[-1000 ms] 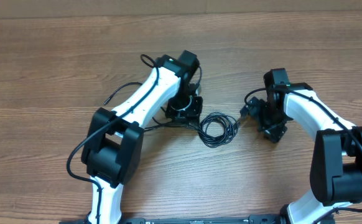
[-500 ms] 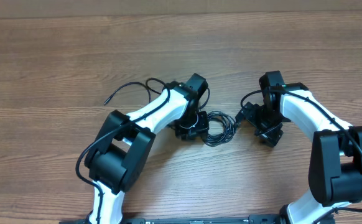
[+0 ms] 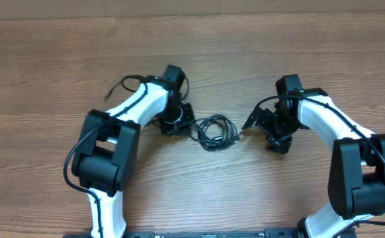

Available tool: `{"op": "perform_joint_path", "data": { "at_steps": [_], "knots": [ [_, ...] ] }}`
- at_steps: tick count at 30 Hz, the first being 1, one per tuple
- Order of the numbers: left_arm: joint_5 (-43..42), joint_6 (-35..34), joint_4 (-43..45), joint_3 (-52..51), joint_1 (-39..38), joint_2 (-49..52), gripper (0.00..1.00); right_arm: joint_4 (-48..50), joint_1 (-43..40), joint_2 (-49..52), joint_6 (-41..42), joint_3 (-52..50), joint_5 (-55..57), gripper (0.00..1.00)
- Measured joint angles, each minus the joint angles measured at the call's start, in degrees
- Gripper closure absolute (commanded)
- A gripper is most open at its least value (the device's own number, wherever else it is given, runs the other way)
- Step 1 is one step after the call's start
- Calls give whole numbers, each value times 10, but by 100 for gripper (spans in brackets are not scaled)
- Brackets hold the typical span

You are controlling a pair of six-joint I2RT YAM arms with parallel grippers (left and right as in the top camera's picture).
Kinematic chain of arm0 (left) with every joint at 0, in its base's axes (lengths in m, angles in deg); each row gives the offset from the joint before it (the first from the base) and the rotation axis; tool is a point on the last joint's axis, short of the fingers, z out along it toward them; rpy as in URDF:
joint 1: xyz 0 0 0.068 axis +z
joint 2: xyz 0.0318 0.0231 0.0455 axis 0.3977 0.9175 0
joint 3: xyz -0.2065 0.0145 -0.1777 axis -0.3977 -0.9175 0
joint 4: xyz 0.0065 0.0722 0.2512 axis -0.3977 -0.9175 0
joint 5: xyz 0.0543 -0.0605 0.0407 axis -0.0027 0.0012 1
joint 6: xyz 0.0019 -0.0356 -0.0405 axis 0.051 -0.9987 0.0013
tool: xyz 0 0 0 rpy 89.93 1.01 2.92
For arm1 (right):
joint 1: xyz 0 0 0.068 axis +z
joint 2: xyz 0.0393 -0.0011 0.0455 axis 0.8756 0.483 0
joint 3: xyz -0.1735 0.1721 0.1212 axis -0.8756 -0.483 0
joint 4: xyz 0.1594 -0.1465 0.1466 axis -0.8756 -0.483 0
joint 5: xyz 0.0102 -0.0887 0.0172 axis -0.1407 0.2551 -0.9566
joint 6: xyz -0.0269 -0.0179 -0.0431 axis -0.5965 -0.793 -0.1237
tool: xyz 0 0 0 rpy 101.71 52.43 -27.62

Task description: Untangle cables

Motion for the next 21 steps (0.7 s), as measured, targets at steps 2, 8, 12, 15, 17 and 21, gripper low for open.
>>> {"op": "perform_joint_path", "data": {
  "at_steps": [2, 8, 12, 15, 17, 21],
  "knots": [
    [0, 16, 7, 0, 17, 0, 96, 7, 0, 0, -5, 0, -28, 0],
    [-1, 62, 30, 0, 68, 0, 96, 73, 68, 0, 0, 0, -63, 4],
    [-64, 156, 30, -9, 74, 1, 96, 134, 175, 0, 103, 0, 41, 12],
    [-180, 268, 28, -9, 76, 2, 96, 195, 204, 0, 127, -1, 76, 15],
    [-224, 315, 26, -9, 76, 2, 96, 208, 210, 0, 135, -1, 100, 16],
    [-290, 381, 24, -9, 79, 2, 96, 206, 209, 0, 122, -1, 135, 21]
  ]
}}
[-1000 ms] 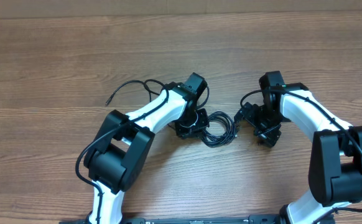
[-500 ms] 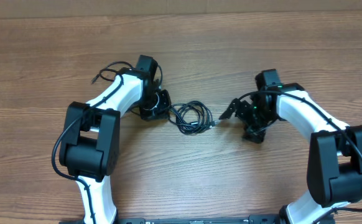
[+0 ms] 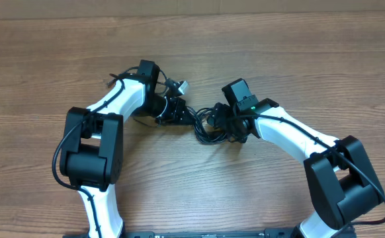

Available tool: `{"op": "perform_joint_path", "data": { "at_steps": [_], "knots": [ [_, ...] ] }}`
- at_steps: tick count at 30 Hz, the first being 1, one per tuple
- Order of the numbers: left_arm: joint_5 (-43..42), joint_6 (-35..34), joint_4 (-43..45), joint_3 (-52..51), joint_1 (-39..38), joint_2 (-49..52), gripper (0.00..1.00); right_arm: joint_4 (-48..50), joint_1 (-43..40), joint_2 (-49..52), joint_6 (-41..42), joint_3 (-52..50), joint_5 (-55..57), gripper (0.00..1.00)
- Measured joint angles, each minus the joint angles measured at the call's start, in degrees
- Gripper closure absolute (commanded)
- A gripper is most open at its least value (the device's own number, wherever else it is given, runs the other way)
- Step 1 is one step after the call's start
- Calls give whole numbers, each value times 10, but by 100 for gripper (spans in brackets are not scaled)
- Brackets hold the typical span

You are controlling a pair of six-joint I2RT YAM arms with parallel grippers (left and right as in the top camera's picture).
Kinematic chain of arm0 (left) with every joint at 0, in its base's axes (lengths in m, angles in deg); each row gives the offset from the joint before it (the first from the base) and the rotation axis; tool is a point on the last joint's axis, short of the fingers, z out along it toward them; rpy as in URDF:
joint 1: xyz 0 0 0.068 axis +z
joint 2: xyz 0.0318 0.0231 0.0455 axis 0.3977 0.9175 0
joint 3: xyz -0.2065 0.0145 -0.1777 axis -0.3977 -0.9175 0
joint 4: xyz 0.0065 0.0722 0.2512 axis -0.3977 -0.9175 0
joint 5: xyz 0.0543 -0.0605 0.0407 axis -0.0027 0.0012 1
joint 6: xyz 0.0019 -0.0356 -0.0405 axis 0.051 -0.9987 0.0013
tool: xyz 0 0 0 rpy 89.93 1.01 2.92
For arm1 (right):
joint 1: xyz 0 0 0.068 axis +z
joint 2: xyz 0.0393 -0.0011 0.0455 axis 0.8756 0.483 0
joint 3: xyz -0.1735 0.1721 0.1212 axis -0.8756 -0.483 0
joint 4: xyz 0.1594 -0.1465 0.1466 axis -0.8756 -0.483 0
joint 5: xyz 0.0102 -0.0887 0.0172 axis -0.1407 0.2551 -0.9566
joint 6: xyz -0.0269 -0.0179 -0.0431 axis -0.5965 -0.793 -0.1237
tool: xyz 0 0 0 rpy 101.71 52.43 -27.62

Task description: Untangle cables

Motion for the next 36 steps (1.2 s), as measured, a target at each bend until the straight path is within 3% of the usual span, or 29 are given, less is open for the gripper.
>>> {"op": "perform_joint_path", "data": {
  "at_steps": [3, 11, 13, 15, 18, 24, 27, 29, 31, 34, 36],
  "knots": [
    [-36, 38, -15, 0, 10, 0, 96, -1, -3, 0, -23, 0, 8, 32],
    [-163, 198, -121, 1, 84, 0, 96, 5, -11, 0, -38, 0, 32, 36],
    [-184, 231, -142, 1, 88, 0, 96, 5, -11, 0, -41, 0, 34, 51],
    [-199, 259, -155, 1, 92, 0, 96, 4, -12, 0, -53, 0, 37, 73],
    [-207, 274, -157, 1, 106, 0, 96, -19, -16, 0, -83, 3, 37, 90],
    [-213, 286, -159, 1, 129, 0, 96, -17, -30, 0, -133, 11, 65, 94],
    [-210, 287, -159, 1, 129, 0, 90, -10, -30, 0, -148, 11, 68, 96],
    [-208, 287, -159, 1, 129, 0, 79, -10, -30, 0, -151, 11, 68, 96],
    [-207, 288, -159, 1, 129, 0, 51, -11, -30, 0, -153, 11, 68, 96],
    [-206, 286, -159, 1, 129, 0, 17, -10, -30, 0, -155, 11, 69, 96],
    [-206, 289, -158, 1, 129, 0, 14, -10, -30, 0, -156, 11, 68, 96]
  ]
}}
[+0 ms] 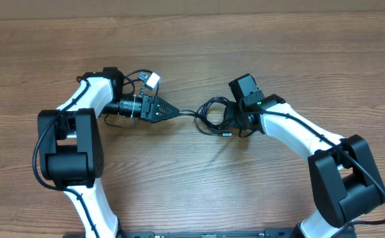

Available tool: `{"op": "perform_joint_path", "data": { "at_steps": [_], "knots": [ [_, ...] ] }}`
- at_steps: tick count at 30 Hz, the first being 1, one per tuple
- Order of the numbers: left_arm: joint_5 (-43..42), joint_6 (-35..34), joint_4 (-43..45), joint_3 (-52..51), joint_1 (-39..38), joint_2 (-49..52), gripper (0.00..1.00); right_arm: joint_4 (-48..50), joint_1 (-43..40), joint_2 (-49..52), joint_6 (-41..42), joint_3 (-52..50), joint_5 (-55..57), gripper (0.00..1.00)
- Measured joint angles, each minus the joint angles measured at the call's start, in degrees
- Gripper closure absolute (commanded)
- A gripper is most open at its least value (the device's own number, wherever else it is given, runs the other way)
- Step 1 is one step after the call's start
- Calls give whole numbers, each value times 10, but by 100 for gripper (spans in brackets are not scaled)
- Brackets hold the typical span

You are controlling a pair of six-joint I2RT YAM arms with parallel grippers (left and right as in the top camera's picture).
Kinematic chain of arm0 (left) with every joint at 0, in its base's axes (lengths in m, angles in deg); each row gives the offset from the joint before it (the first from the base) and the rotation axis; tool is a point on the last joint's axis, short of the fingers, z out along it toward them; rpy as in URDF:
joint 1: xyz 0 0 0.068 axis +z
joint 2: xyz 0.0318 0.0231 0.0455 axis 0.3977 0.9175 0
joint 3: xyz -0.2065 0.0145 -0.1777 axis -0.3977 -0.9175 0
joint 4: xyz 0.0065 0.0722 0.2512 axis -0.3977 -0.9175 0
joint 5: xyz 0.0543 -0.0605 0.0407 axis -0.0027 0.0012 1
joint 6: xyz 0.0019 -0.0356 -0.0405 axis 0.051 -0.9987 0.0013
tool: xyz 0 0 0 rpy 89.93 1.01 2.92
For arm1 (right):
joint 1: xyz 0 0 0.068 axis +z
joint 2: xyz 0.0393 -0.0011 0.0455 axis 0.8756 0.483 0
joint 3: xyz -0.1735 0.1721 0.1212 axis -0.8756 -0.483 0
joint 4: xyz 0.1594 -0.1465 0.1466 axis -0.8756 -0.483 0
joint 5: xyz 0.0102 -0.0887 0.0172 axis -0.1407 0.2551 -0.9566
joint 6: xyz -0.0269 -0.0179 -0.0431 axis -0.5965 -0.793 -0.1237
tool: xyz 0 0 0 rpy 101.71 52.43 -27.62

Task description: Untangle cables

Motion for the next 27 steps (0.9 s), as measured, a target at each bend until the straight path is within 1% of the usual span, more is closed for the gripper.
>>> {"op": "perform_joint_path", "data": {
  "at_steps": [3, 8, 11, 13, 15, 20, 21, 23, 24, 25, 27],
  "knots": [
    [0, -4, -1, 0, -11, 0, 11, 3, 0, 0, 8, 0, 0, 96],
    [0, -4, 10, 0, -43, 0, 9, 24, 0, 0, 93, 0, -7, 96],
    [0, -4, 11, 0, -51, 0, 8, 25, 0, 0, 118, 0, -16, 96],
    [-1, -4, 11, 0, -51, 0, 7, 25, 0, 0, 121, 0, -17, 96],
    [-10, -5, 11, 0, -51, 0, 0, 25, 0, 0, 123, 0, -17, 96],
    [-26, 0, 10, 0, -57, 0, 0, 25, 0, 0, 127, 0, -17, 95],
    [-32, 10, 7, 0, -57, 0, 0, 25, 0, 0, 127, 0, -18, 95],
    [-55, 70, -45, 2, -57, 0, 0, 24, 0, 0, 129, 0, -17, 94],
    [-68, 120, -96, 4, -57, 1, 0, 24, 0, 0, 129, 0, -17, 94],
    [-79, 191, -176, 7, -57, 3, 0, 25, 0, 0, 129, 0, -17, 94],
    [-87, 317, -284, 9, -49, 4, 0, 24, 0, 0, 130, 0, -18, 94]
  ]
}}
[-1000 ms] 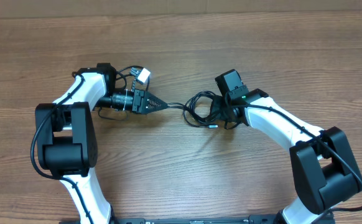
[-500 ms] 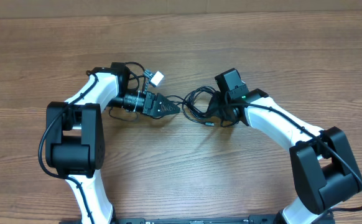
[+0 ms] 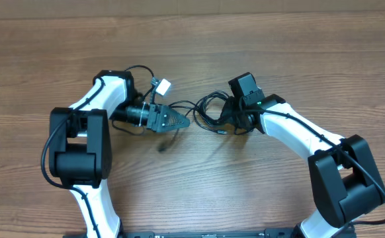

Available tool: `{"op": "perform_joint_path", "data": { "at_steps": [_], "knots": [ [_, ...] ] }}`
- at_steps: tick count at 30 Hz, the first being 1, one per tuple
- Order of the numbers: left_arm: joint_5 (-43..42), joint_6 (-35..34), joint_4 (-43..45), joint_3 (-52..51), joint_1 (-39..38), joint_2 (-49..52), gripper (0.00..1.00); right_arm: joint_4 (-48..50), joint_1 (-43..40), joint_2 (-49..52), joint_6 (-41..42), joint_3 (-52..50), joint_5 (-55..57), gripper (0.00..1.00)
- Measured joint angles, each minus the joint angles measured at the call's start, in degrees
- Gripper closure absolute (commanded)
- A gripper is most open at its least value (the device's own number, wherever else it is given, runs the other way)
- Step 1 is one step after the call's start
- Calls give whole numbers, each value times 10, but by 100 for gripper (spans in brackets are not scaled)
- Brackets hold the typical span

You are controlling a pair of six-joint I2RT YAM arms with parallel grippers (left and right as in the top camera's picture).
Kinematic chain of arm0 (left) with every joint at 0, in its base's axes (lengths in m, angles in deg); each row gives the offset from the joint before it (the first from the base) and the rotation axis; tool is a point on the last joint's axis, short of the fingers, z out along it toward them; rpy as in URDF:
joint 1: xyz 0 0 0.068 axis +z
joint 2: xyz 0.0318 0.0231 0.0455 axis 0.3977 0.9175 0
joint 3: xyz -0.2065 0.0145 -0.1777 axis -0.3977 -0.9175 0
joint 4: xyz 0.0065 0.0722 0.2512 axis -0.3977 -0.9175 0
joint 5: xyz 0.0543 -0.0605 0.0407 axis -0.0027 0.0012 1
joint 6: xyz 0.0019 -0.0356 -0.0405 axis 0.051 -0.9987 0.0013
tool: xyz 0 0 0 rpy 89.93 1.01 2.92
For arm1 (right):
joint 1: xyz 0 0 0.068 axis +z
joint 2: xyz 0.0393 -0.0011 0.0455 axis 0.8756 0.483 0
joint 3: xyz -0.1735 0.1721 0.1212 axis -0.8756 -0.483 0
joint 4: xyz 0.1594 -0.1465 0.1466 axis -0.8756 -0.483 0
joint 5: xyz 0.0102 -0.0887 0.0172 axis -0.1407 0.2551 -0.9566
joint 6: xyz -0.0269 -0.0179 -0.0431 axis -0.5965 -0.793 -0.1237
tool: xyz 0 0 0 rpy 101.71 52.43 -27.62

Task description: Untangle cables

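A thin black cable [image 3: 208,110] lies as a loose tangled coil on the wooden table [image 3: 278,46] between my two arms. My left gripper [image 3: 184,121] points right, its fingers closed to a tip on a strand at the coil's left edge. My right gripper [image 3: 233,121] is at the coil's right side and seems shut on the loops; the wrist hides most of its fingers. A blurred dark streak [image 3: 161,143] shows on the table just below the left gripper; I cannot tell what it is.
A white plug [image 3: 163,84] on the left wrist's own lead sticks up behind the left gripper. Both arm bases stand at the near edge.
My left gripper has shifted a little to the right and toward the near edge, still on its strand. The coil's loops have changed shape slightly. The right arm has hardly moved.
At first the left gripper was at the coil's left edge and the right gripper stood open, apart to the right. Then both were at the coil. Later the left had drawn a strand out leftward while the right held the coil. Now the left is closer again.
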Motion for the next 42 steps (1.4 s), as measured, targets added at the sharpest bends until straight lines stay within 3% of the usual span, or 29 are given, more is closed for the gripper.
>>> {"op": "perform_joint_path", "data": {
  "at_steps": [2, 4, 11, 19, 23, 25, 27, 28, 30, 35, 36, 42],
  "knots": [
    [2, 96, -55, 1, 24, 0, 0, 0, 0, 0, 1, 0, 0, 94],
    [6, 131, -58, 1, 57, 0, 0, 1, 0, 0, 1, 0, 0, 94],
    [22, 159, -52, 1, 104, 0, 0, 0, 0, 0, 1, 0, 0, 94],
    [22, 167, -32, 1, 43, 0, 0, 0, 0, 0, 2, 0, 0, 94],
    [21, 154, 46, 2, 26, 0, 1, 0, 0, 0, 1, 0, 0, 93],
    [28, 114, 121, 0, 26, 0, 0, 1, 0, 0, 1, 0, 0, 93],
    [54, -3, 256, 1, 26, 1, 0, 1, 0, 0, 1, 0, 0, 93],
    [88, -95, 320, 2, 25, 1, 0, 0, 0, 0, 1, 0, 0, 93],
    [144, -198, 370, 1, 19, 1, 0, 0, 0, 0, 1, 0, 0, 92],
    [302, -402, 429, 1, -40, 1, 0, 0, 0, 0, 1, 0, 0, 92],
    [380, -480, 443, 1, -61, 1, 0, 1, 0, 0, 1, 0, 0, 92],
    [540, -645, 428, 31, -83, -9, 0, -2, 0, 0, 3, 0, 0, 90]
  ]
}}
